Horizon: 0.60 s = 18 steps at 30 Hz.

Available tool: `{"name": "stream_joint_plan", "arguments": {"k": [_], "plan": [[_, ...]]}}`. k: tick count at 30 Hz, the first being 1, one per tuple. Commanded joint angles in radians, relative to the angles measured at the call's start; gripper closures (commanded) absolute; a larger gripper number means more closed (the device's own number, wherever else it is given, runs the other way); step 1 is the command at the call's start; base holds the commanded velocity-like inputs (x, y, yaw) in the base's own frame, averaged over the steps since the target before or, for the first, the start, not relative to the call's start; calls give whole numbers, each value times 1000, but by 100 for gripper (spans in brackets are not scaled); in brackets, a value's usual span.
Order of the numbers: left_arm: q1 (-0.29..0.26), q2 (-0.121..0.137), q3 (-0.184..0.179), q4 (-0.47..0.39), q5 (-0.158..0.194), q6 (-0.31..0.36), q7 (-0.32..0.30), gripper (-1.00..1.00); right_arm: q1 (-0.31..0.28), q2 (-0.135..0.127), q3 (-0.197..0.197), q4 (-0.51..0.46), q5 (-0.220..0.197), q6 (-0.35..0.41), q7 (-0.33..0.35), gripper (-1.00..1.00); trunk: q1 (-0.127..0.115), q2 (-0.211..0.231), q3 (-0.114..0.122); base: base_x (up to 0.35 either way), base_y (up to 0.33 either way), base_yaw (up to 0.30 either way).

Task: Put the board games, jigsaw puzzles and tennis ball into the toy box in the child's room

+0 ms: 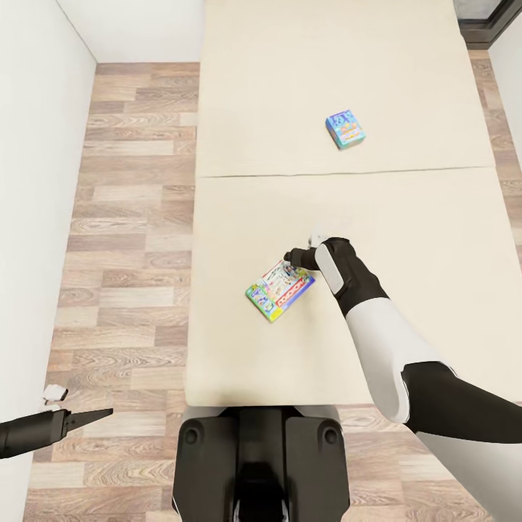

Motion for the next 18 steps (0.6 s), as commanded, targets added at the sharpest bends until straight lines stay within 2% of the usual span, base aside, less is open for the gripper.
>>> {"name": "stream_joint_plan", "arguments": {"k": [1, 9, 18], "plan": [[0, 0, 0, 0, -1, 11, -4, -100, 0, 0, 0, -1, -10, 3, -9, -100, 1, -2, -1, 0, 18, 0], [0, 0, 0, 0, -1, 11, -4, -100, 0, 0, 0, -1, -10, 3, -8, -100, 1, -2, -2, 0, 118, 0], [0, 0, 0, 0, -1, 11, -4, -100, 0, 0, 0, -1, -10, 2, -8, -100, 1, -2, -2, 0, 24, 0]]}}
